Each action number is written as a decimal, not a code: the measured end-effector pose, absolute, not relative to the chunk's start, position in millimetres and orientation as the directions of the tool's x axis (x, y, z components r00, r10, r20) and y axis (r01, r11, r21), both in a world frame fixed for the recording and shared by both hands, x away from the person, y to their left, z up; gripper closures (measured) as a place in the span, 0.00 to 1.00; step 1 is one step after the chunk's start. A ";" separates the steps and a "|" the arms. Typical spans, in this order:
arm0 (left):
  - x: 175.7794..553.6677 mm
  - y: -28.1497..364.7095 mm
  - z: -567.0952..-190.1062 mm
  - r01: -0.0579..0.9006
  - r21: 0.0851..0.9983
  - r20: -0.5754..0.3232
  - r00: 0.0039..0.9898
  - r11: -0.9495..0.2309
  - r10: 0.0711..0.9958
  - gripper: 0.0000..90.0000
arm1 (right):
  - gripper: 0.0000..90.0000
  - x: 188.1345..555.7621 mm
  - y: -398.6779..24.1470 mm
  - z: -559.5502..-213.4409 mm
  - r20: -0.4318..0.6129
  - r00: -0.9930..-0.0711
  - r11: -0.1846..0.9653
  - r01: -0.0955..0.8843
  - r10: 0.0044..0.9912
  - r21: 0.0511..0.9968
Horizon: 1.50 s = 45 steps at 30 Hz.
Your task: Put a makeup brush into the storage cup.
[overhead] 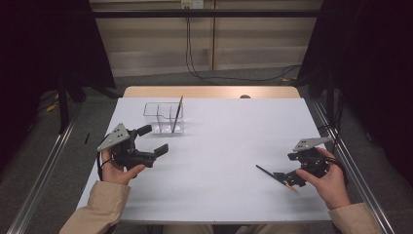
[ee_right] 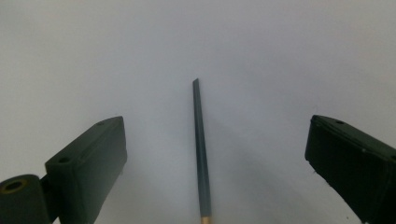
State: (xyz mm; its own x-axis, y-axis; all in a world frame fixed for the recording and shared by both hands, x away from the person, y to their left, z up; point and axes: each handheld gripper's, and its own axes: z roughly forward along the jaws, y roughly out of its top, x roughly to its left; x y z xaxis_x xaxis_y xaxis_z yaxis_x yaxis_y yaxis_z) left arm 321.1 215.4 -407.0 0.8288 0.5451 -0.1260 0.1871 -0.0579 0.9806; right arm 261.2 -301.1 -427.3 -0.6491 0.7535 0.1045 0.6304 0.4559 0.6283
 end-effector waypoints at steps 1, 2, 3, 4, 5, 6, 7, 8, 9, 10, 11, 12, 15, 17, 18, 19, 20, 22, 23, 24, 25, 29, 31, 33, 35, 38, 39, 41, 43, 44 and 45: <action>321.0 215.2 -407.0 0.189 0.980 -0.130 0.829 -0.055 0.544 0.01 | 0.06 261.4 -300.9 -427.2 0.101 -0.653 0.465 0.630 0.751 0.622; 321.1 215.2 -406.9 0.187 0.981 -0.127 0.830 -0.057 0.543 0.01 | 0.05 261.4 -300.4 -427.2 0.103 -0.652 0.469 0.636 0.751 0.613; 321.0 215.0 -406.9 0.185 0.981 -0.123 0.830 -0.059 0.545 0.01 | 0.05 261.4 -300.2 -427.1 0.102 -0.653 0.477 0.641 0.750 0.602; 320.9 214.8 -407.0 0.187 0.981 -0.127 0.830 -0.056 0.543 0.01 | 0.05 261.6 -300.0 -427.2 0.094 -0.655 0.486 0.641 0.750 0.594; 320.8 214.7 -407.1 0.188 0.981 -0.129 0.831 -0.056 0.541 0.01 | 0.06 261.8 -299.9 -427.5 0.091 -0.655 0.495 0.646 0.750 0.581; 320.5 214.6 -407.2 0.189 0.980 -0.125 0.830 -0.063 0.544 0.01 | 0.05 261.7 -299.6 -427.7 0.088 -0.653 0.501 0.653 0.752 0.567; 320.6 214.4 -407.4 0.189 0.980 -0.124 0.830 -0.064 0.544 0.01 | 0.06 262.0 -299.6 -428.2 0.080 -0.654 0.510 0.655 0.752 0.558; 320.7 214.4 -407.6 0.188 0.980 -0.122 0.830 -0.066 0.544 0.01 | 0.06 262.1 -299.3 -428.4 0.078 -0.652 0.516 0.662 0.754 0.544; 320.9 214.4 -407.7 0.182 0.981 -0.114 0.830 -0.071 0.545 0.01 | 0.06 262.4 -299.0 -429.0 0.075 -0.652 0.521 0.665 0.755 0.534; 320.9 214.2 -407.9 0.182 0.981 -0.114 0.830 -0.073 0.547 0.01 | 0.06 262.8 -298.8 -429.2 0.075 -0.649 0.528 0.675 0.757 0.515; 320.9 214.1 -408.1 0.185 0.980 -0.117 0.829 -0.072 0.547 0.01 | 0.06 263.5 -298.6 -429.8 0.075 -0.648 0.533 0.682 0.758 0.501; 320.9 214.1 -408.3 0.189 0.980 -0.121 0.830 -0.070 0.544 0.01 | 0.06 263.7 -298.4 -429.9 0.071 -0.649 0.538 0.682 0.758 0.495; 320.8 213.6 -408.6 0.189 0.979 -0.120 0.830 -0.072 0.544 0.01 | 0.06 264.8 -297.9 -430.0 0.068 -0.650 0.552 0.691 0.756 0.467; 320.7 213.3 -408.5 0.190 0.979 -0.123 0.831 -0.068 0.543 0.01 | 0.06 265.6 -297.3 -430.0 0.056 -0.649 0.561 0.696 0.759 0.448; 320.5 213.3 -408.2 0.189 0.980 -0.122 0.829 -0.068 0.546 0.01 | 0.06 265.9 -297.4 -429.8 0.048 -0.653 0.571 0.694 0.756 0.438; 320.9 213.9 -407.9 0.184 0.980 -0.116 0.831 -0.072 0.544 0.01 | 0.06 265.9 -297.0 -429.7 0.044 -0.656 0.579 0.694 0.754 0.427; 321.0 214.2 -407.8 0.184 0.981 -0.117 0.831 -0.070 0.544 0.01 | 0.06 266.0 -296.7 -429.6 0.036 -0.658 0.587 0.694 0.753 0.417; 320.9 214.7 -407.6 0.184 0.981 -0.118 0.830 -0.068 0.546 0.01 | 0.08 266.3 -296.4 -429.7 0.021 -0.662 0.600 0.692 0.749 0.402; 320.8 215.0 -407.4 0.185 0.980 -0.118 0.828 -0.069 0.548 0.01 | 0.08 266.5 -296.3 -429.9 0.020 -0.665 0.605 0.692 0.747 0.393; 320.6 215.1 -407.4 0.188 0.980 -0.122 0.828 -0.066 0.548 0.01 | 0.09 266.6 -296.2 -430.1 0.019 -0.668 0.611 0.690 0.744 0.388; 320.7 215.2 -407.3 0.188 0.980 -0.123 0.828 -0.066 0.547 0.01 | 0.10 266.3 -295.7 -430.4 0.018 -0.669 0.613 0.692 0.743 0.382; 320.8 215.4 -407.2 0.186 0.980 -0.119 0.828 -0.067 0.548 0.01 | 0.15 266.0 -295.2 -431.6 0.023 -0.674 0.619 0.691 0.739 0.373; 321.0 215.6 -407.4 0.188 0.980 -0.121 0.829 -0.067 0.546 0.02 | 0.17 266.0 -295.0 -431.8 0.022 -0.675 0.622 0.692 0.737 0.367; 320.9 215.6 -407.7 0.190 0.980 -0.124 0.826 -0.065 0.550 0.02 | 0.21 266.0 -294.7 -431.6 0.015 -0.683 0.632 0.684 0.730 0.365; 321.3 215.7 -408.2 0.193 0.979 -0.129 0.826 -0.060 0.549 0.02 | 0.24 266.2 -294.3 -431.7 0.013 -0.688 0.639 0.680 0.726 0.359; 321.7 215.8 -408.6 0.193 0.979 -0.129 0.827 -0.061 0.548 0.02 | 0.30 266.5 -293.6 -431.1 0.022 -0.694 0.646 0.681 0.720 0.346; 321.9 216.1 -408.7 0.189 0.980 -0.124 0.826 -0.063 0.549 0.02 | 0.31 266.8 -293.4 -431.0 0.020 -0.693 0.648 0.683 0.720 0.339; 321.6 215.6 -408.8 0.192 0.979 -0.128 0.828 -0.063 0.546 0.02 | 0.37 267.4 -293.0 -430.9 0.018 -0.700 0.658 0.679 0.714 0.325; 321.3 215.0 -408.8 0.194 0.979 -0.133 0.828 -0.056 0.545 0.02 | 0.38 267.8 -292.4 -431.1 0.025 -0.704 0.663 0.679 0.709 0.316; 321.5 215.3 -408.8 0.194 0.979 -0.130 0.830 -0.062 0.543 0.02 | 0.40 267.7 -291.9 -431.4 0.028 -0.704 0.663 0.680 0.709 0.314; 321.5 215.1 -409.0 0.194 0.979 -0.132 0.828 -0.058 0.545 0.02 | 0.42 267.5 -291.1 -431.7 0.035 -0.704 0.662 0.682 0.709 0.310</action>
